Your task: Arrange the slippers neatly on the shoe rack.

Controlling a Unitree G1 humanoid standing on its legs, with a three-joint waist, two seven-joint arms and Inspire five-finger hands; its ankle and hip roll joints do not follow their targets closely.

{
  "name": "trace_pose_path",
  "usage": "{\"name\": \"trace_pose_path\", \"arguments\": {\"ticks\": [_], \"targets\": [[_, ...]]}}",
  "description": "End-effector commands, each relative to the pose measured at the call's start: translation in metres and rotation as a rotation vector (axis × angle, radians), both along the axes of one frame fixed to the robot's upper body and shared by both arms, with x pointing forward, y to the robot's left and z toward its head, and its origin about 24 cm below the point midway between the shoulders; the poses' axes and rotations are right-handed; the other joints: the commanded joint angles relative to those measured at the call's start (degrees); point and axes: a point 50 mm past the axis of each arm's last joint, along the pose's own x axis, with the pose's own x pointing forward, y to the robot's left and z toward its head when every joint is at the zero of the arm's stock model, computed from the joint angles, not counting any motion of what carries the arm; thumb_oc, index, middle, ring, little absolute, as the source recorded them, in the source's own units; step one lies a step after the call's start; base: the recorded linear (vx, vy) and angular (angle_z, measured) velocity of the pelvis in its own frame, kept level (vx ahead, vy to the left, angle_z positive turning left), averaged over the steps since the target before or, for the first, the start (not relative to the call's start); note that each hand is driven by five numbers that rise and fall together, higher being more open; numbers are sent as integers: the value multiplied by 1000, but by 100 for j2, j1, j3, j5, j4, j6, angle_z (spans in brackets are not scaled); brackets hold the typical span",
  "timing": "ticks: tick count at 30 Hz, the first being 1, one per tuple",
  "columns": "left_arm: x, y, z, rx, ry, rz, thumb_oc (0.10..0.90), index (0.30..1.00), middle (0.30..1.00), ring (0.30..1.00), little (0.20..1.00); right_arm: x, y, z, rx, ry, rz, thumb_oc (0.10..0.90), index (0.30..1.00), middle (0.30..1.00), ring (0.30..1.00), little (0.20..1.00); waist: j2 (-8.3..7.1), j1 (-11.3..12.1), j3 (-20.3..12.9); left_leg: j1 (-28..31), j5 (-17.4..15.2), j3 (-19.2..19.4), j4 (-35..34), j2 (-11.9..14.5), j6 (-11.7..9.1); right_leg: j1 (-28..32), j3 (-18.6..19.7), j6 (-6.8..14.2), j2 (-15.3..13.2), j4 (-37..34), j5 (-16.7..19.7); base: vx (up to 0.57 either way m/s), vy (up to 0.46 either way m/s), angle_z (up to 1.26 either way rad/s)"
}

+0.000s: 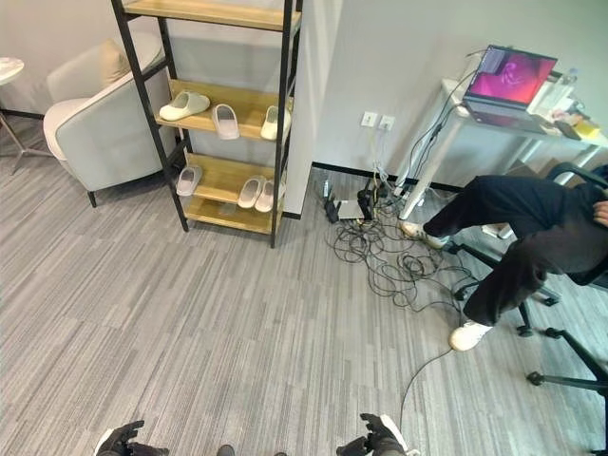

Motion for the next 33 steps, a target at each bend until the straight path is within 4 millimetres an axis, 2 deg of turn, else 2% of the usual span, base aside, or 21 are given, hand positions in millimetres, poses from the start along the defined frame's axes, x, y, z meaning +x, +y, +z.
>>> {"name": "trace_pose_path", "arguments": {"ticks": [1, 7, 14, 15, 16, 17, 20, 22, 24, 26, 27, 30, 31, 33], "targets": [[12, -7, -1, -6, -5, -51, 800, 900, 900, 900, 900, 13, -13, 7, -77, -28, 27, 800, 900, 900, 900, 900, 102, 1, -61, 27, -327, 125, 27, 287, -420, -90, -28, 576, -289, 33, -251, 0, 0, 0], [8, -12, -3, -36, 22, -50, 800, 900, 900, 900, 900, 8, -13, 5, -64, -7, 19, 800, 900, 900, 900, 900, 87, -12, -43, 44, -328, 114, 27, 322, -433, -69, -39, 539, -247, 41, -288, 19, -29, 1], [16, -13, -2, -50, 5, -62, 800, 900, 900, 900, 900, 8, -11, 5, -55, 0, 29, 800, 900, 900, 900, 900, 60, -32, 112, -26, -300, 88, 118, 418, -469, -247, -73, 454, -175, 349, -421, 6, -56, 3], [18, -13, -2, -51, 0, -62, 800, 900, 900, 900, 900, 9, -10, 5, -50, -3, 28, 800, 900, 900, 900, 900, 46, -32, 158, -126, -329, 68, 269, 431, -480, -312, -91, 429, -176, 435, -448, -53, -117, 10], [23, -13, 0, -52, -16, -63, 800, 900, 900, 900, 900, 11, -9, 5, -46, -9, 27, 800, 900, 900, 900, 900, -1, -16, 274, -388, -427, 58, 701, 399, -532, -402, -131, 383, -190, 535, -485, -49, -94, 11], [23, -13, 0, -52, -16, -63, 800, 900, 900, 900, 900, 11, -9, 5, -46, -9, 27, 800, 900, 900, 900, 900, -2, -20, 269, -405, -435, 54, 720, 399, -532, -411, -135, 383, -190, 538, -486, -39, -97, 14], [27, -14, 1, -55, -33, -56, 800, 900, 900, 900, 900, 9, -9, 5, -46, -7, 20, 800, 900, 900, 900, 900, -61, 21, 410, -777, -523, 88, 1403, 351, -650, -444, -253, 316, -226, 628, -554, 3, -69, 31], [30, -15, 1, -57, -44, -56, 800, 900, 900, 900, 900, 7, -12, 5, -56, 1, 10, 800, 900, 900, 900, 900, -99, 68, 526, -1149, -356, 147, 1965, 378, -741, -429, -347, 276, -270, 662, -574, -1, -51, 28], [31, -16, 2, -55, -45, -62, 800, 900, 900, 900, 900, 4, -12, 3, -58, 14, 3, 800, 900, 900, 900, 900, -150, 94, 574, -1440, -204, 288, 2337, 462, -738, -377, -452, 234, -297, 648, -598, 61, -38, 33], [28, -16, 1, -58, -35, -65, 800, 900, 900, 900, 900, -4, -12, 1, -54, 38, -7, 800, 900, 900, 900, 900, -187, 129, 564, -1602, -230, 506, 2297, 552, -669, -280, -554, 245, -309, 594, -647, 166, -5, 39], [21, -16, -1, -61, -13, -64, 800, 900, 900, 900, 900, -10, -12, -1, -50, 57, -12, 800, 900, 900, 900, 900, -222, 165, 515, -1713, -274, 757, 1996, 627, -590, -179, -653, 273, -303, 528, -699, 236, 40, 38], [15, -13, -2, -53, 7, -64, 800, 900, 900, 900, 900, -15, -11, -2, -46, 68, -20, 800, 900, 900, 900, 900, -210, 224, 484, -1822, 82, 1146, 1448, 776, -609, -7, -708, 309, -276, 471, -787, 223, 90, 39], [15, -11, -2, -51, 2, -58, 800, 900, 900, 900, 900, -13, -9, -2, -40, 62, -17, 800, 900, 900, 900, 900, -198, 263, 493, -1857, 176, 1182, 1353, 777, -628, 40, -694, 317, -248, 491, -816, 194, 131, 29], [10, -9, -2, -50, 10, -37, 800, 900, 900, 900, 900, -9, -5, -2, -32, 53, 4, 800, 900, 900, 900, 900, -184, 294, 457, -1676, 153, 1030, 1116, 690, -573, 152, -650, 359, -222, 560, -924, 209, 157, 1]]}}
